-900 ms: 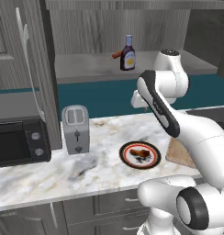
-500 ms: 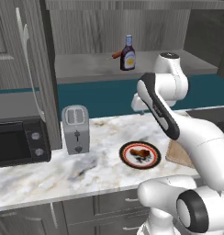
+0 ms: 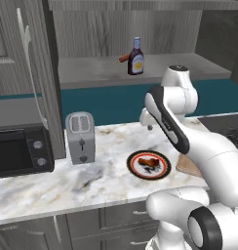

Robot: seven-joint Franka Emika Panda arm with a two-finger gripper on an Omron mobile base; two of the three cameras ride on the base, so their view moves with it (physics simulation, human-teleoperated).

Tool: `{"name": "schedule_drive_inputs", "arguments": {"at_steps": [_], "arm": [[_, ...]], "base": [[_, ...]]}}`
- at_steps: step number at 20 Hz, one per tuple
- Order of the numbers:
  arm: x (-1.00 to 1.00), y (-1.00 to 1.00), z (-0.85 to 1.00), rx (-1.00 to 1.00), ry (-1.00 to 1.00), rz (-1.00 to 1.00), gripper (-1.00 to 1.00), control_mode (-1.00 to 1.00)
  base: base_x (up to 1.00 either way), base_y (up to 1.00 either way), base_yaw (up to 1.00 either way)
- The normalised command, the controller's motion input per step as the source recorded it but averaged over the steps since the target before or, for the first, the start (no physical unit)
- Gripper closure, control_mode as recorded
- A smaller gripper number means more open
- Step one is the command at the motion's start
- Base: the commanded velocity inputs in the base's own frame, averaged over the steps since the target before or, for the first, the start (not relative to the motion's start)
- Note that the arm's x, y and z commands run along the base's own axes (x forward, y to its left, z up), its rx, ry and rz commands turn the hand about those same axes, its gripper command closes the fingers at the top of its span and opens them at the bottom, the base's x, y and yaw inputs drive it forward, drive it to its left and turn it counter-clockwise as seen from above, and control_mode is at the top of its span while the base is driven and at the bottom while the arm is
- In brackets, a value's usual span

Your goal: Pick the chicken drumstick from the plate and place it on the cutting board. Then pick the condiment bottle from the cabinet and place it next to the cutting board.

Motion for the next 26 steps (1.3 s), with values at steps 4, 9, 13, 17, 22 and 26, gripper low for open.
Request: {"name": "schedule_drive_inputs", "arguments": {"at_steps": [4, 9, 13, 17, 22, 26], "arm": [[0.00, 0.00, -0.22, 0.00, 0.06, 0.08, -1.00, -1.00], [0.00, 0.00, -0.13, 0.00, 0.08, 0.11, -1.00, -1.00], [0.00, 0.00, -0.10, -0.04, 0.10, 0.11, -1.00, -1.00], [0.00, 0.00, -0.03, -0.09, 0.08, 0.10, -1.00, -1.00], [-0.05, 0.00, -0.03, -0.12, 0.00, 0.08, -1.00, -1.00], [-0.13, 0.00, -0.19, -0.02, -0.08, 0.08, -1.00, -1.00]], "base": [[0.00, 0.00, 0.00], [0.00, 0.00, 0.00], [0.00, 0.00, 0.00], [0.00, 0.00, 0.00], [0.00, 0.00, 0.00], [0.00, 0.00, 0.00]]}}
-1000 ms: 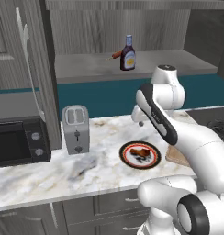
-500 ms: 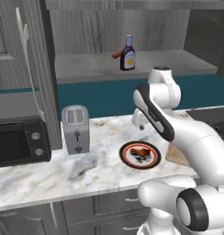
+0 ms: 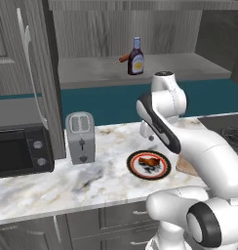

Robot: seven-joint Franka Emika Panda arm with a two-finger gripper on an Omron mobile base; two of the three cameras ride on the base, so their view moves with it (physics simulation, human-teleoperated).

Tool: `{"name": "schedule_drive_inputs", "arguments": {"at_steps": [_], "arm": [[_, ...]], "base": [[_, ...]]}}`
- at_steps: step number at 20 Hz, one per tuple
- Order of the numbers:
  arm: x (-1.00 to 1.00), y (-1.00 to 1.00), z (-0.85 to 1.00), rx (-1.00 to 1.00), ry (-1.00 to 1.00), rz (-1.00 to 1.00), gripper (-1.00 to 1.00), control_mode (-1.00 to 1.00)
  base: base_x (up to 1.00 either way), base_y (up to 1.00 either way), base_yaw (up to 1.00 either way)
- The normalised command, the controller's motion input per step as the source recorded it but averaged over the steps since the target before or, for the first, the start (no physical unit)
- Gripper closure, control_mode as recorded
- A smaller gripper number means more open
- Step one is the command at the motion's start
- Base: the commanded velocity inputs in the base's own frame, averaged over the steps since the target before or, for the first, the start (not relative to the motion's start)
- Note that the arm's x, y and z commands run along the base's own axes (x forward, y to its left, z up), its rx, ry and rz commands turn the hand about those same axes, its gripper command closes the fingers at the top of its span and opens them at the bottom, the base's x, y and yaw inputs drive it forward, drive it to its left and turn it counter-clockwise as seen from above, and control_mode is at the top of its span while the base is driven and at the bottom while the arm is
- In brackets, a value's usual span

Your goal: Pick the chicken drumstick from the plate and place it on the cutting board. Then pick the condiment bottle from the cabinet and place it next to the cutting board.

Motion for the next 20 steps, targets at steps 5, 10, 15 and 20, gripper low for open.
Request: {"name": "schedule_drive_inputs", "arguments": {"at_steps": [5, 10, 15, 20], "arm": [[-0.16, 0.00, -0.32, 0.00, -0.09, 0.07, -1.00, -1.00], [-0.09, -0.01, -0.31, 0.01, -0.03, 0.05, -1.00, -1.00], [0.00, -0.07, -0.13, 0.04, 0.00, 0.01, -1.00, -1.00], [0.05, -0.11, -0.04, 0.01, 0.00, 0.00, -1.00, -1.00]], "base": [[0.00, 0.00, 0.00], [0.00, 0.00, 0.00], [0.00, 0.00, 0.00], [0.00, 0.00, 0.00]]}}
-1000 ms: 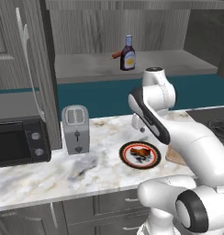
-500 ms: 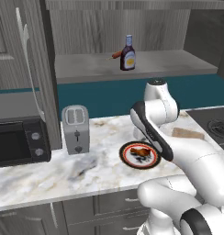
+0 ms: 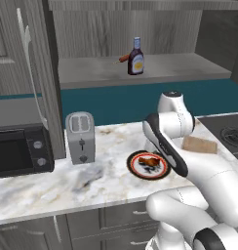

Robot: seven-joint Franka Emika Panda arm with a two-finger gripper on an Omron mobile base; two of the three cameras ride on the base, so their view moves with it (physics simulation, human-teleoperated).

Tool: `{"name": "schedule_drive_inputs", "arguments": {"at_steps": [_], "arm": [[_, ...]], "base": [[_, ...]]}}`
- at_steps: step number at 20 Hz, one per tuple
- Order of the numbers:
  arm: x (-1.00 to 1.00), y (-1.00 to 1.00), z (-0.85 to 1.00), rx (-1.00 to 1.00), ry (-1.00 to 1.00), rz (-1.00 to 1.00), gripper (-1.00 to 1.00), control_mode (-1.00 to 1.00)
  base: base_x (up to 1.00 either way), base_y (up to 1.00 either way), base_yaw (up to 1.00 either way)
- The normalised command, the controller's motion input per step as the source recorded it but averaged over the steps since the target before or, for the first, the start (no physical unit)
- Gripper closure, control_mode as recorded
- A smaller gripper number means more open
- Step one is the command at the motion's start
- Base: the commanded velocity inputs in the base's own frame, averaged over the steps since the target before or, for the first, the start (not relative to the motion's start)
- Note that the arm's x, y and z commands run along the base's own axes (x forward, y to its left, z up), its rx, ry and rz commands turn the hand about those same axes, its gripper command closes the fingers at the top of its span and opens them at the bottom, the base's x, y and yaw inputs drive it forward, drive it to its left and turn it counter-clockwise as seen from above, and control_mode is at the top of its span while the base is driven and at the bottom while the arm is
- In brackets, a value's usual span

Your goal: Pick the chicken drumstick from the plate and place it on the cutting board. Then pick the condiment bottle from the cabinet and place it next to the cutting board.

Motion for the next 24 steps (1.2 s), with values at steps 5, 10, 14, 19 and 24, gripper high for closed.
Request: {"name": "schedule_drive_inputs", "arguments": {"at_steps": [5, 10, 14, 19, 24], "arm": [[0.12, -0.11, -0.05, 0.00, 0.00, 0.00, -1.00, -1.00], [0.14, -0.08, -0.10, 0.00, 0.00, 0.00, -1.00, -1.00], [0.13, -0.01, -0.19, 0.00, 0.00, 0.00, -1.00, -1.00], [0.14, 0.00, -0.23, 0.00, 0.00, 0.01, -1.00, -1.00], [0.15, 0.00, -0.17, 0.00, 0.00, 0.02, -1.00, -1.00]], "base": [[0.00, 0.00, 0.00], [0.00, 0.00, 0.00], [0.00, 0.00, 0.00], [0.00, 0.00, 0.00], [0.00, 0.00, 0.00]]}}
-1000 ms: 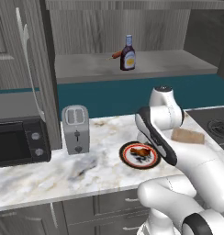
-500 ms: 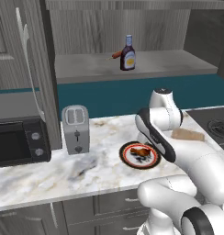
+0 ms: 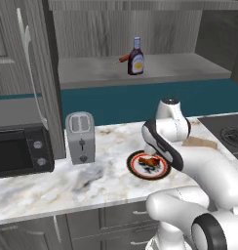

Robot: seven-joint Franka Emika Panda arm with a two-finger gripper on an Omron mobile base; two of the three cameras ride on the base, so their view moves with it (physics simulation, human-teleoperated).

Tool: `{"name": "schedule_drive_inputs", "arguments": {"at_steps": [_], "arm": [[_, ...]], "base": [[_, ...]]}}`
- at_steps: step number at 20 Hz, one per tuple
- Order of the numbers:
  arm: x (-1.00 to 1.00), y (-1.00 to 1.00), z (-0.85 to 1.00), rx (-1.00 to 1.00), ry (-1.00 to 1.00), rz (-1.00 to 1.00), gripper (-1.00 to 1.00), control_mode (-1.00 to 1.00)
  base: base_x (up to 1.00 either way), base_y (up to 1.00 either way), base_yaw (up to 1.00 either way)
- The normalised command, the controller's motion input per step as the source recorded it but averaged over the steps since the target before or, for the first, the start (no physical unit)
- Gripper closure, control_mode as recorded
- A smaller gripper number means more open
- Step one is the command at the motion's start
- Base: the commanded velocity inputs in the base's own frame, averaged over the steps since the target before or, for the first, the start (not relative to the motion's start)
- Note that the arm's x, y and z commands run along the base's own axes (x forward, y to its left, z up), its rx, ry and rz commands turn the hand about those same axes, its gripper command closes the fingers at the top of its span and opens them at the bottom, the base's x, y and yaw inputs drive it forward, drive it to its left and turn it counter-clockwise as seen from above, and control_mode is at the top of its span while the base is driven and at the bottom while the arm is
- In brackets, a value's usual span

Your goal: Pick the chicken drumstick from the plate and place it on the cutting board. Then pick the condiment bottle from the cabinet and place it next to the cutting board.

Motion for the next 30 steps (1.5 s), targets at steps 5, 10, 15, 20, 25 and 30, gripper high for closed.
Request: {"name": "schedule_drive_inputs", "arguments": {"at_steps": [5, 10, 15, 20, 25, 30], "arm": [[0.15, 0.00, -0.18, 0.00, 0.00, 0.03, -1.00, -1.00], [0.12, 0.00, -0.28, 0.00, 0.00, 0.04, -1.00, -1.00], [0.08, 0.00, -0.33, 0.00, 0.00, 0.03, -1.00, -1.00], [0.12, 0.00, -0.27, 0.00, 0.00, 0.03, -1.00, -1.00], [0.19, 0.00, -0.18, 0.00, 0.00, 0.02, -1.00, -1.00], [0.20, 0.00, -0.17, 0.00, 0.00, 0.01, -1.00, -1.00]], "base": [[0.00, 0.00, 0.00], [0.00, 0.00, 0.00], [0.00, 0.00, 0.00], [0.00, 0.00, 0.00], [0.00, 0.00, 0.00], [0.00, 0.00, 0.00]]}}
